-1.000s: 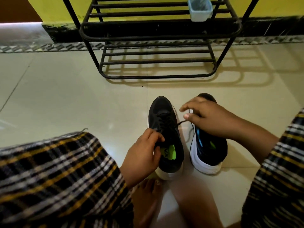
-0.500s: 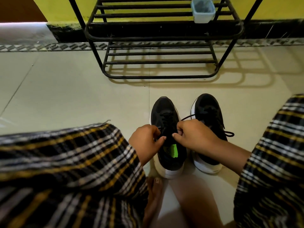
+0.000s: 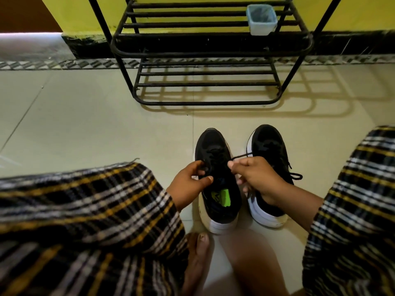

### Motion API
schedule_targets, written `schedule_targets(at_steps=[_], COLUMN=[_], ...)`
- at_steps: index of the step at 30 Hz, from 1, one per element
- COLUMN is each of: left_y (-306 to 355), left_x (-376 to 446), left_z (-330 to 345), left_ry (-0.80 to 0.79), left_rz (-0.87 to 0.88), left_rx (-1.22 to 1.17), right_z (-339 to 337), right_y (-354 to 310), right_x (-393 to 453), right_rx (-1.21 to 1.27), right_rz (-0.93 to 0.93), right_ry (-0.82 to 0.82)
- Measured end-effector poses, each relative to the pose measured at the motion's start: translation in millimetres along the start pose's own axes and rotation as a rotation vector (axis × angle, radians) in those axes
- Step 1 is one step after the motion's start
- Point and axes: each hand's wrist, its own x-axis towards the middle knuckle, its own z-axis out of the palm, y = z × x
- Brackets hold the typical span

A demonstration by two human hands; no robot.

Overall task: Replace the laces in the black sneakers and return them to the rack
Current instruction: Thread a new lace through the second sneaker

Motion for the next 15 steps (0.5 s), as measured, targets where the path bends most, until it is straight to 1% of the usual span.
schedule_targets(at_steps=[2,3,5,7,9,11,13,15], left_y=[5,8,11,10,6,0,-4,-6], left_x=[-1,-1,1,4,3,1,-2,-4], left_z=[3,4,5,4,3,1,1,1], left_ry=[-0.008,0.01,0.054,0.063,0.054,0.043,0.027,0.029], left_rz=[-0.067,-0.084,-0.069,-0.034,-0.039,-0.056,-0.042,-0.015], left_rx=[-0.212,-0.311,-0.477,-0.572,-0.615,-0.607,-0.529,-0.44], right_z=[3,5,9,10,9,6,4,4], right_y=[-5,-8,-13,-16,-14,-8,-2,1], right_x=[1,2,1,0,-3,-4,-4,-3], right_rx=[0.227,0.273,0.294,0.306,0.346,0.4,0.406,0.359], right_rz=[0.125,0.147,0.119,0.067,0.037,0.045,0.069,0.06], right_ry=[-0.011,-0.009,0.007,0.03,0.043,0.032,0.009,0.002])
